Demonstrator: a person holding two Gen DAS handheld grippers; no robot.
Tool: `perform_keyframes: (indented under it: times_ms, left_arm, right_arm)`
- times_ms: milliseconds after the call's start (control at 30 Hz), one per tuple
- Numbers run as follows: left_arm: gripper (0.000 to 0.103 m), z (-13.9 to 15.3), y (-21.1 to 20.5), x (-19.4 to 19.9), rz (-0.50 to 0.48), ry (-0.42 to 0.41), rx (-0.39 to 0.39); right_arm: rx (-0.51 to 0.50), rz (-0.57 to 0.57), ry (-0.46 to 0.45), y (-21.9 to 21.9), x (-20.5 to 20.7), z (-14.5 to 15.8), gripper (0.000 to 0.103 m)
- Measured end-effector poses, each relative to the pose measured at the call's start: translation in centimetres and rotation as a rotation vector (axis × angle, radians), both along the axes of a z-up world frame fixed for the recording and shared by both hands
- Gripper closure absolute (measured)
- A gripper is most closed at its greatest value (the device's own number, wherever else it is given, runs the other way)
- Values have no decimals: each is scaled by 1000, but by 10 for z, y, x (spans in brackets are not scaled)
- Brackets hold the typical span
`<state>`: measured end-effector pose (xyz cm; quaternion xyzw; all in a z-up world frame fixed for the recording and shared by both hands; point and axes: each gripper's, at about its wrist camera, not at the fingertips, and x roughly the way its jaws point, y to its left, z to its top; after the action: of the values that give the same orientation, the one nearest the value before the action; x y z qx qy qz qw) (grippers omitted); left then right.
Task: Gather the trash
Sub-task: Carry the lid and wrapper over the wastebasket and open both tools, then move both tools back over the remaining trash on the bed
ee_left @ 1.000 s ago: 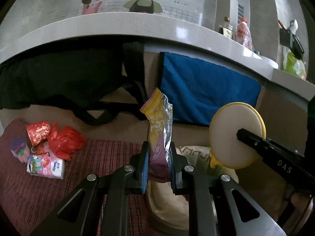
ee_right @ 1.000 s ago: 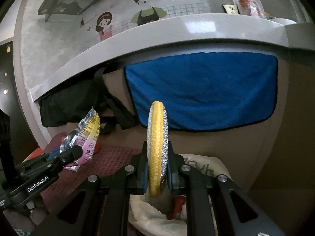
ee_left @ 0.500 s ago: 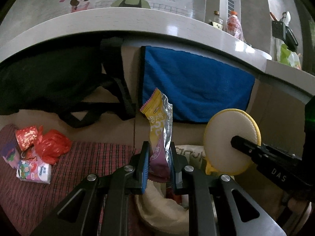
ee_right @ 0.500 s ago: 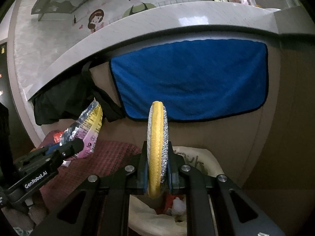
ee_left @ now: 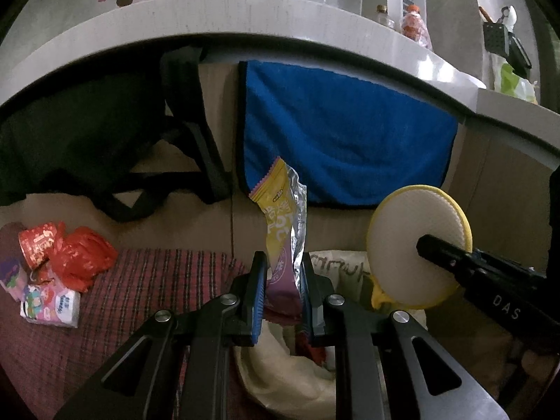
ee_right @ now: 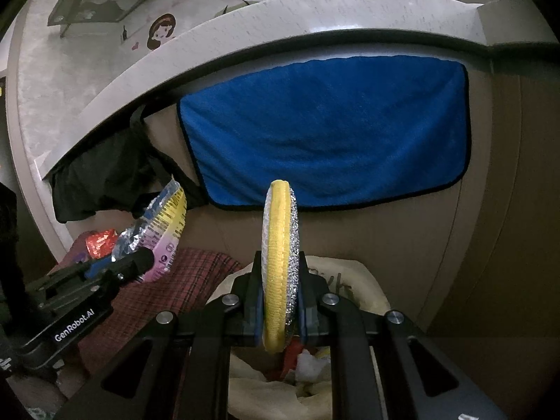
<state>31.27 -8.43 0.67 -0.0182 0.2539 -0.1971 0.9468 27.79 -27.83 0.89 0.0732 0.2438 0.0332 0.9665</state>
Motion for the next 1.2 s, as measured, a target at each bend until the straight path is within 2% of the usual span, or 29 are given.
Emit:
perform_keyframes:
  times_ms: [233,333,400,467,500,533,567,700,833,1033,1200]
  left_arm:
    - [85,-7,-7,7,-20,25,-14]
    - [85,-12,-7,12,-25,41,-39]
    - [84,-21,-8,21,-81,86,-85]
    - [75,-31,-8,31,-146,144,-122]
    - [65,-36,-7,37,-173,186,-138]
    - [56,-39,-6,40,-176,203,-147]
    - [55,-41,-4,41,-169,206,-147]
    - [55,-34,7,40,-126,186,-133]
    - [55,-24,23,36,-84,181,-130]
    - [55,-12,81,28,11,164,-134]
    - [55,-6,145,24,102,142,-111]
  right_arm:
    - [5,-4,26,-5,9,-9,89]
    - [14,-6,34,-9,12,-13,89]
    - [26,-8,39,-11,14,-17,89]
    - [29,-12,41,-13,16,-23,87]
    - [26,-16,69,-13,20,-28,84]
    - [30,-16,101,-15,23,-33,74]
    - [40,-20,120,-16,25,-37,68]
    - [49,-62,123,-21,21,-41,68]
    - [57,-68,114,-18,16,-34,68]
    - [55,-40,63,2,4,-11,68]
    - [59,43,49,44,2,4,68]
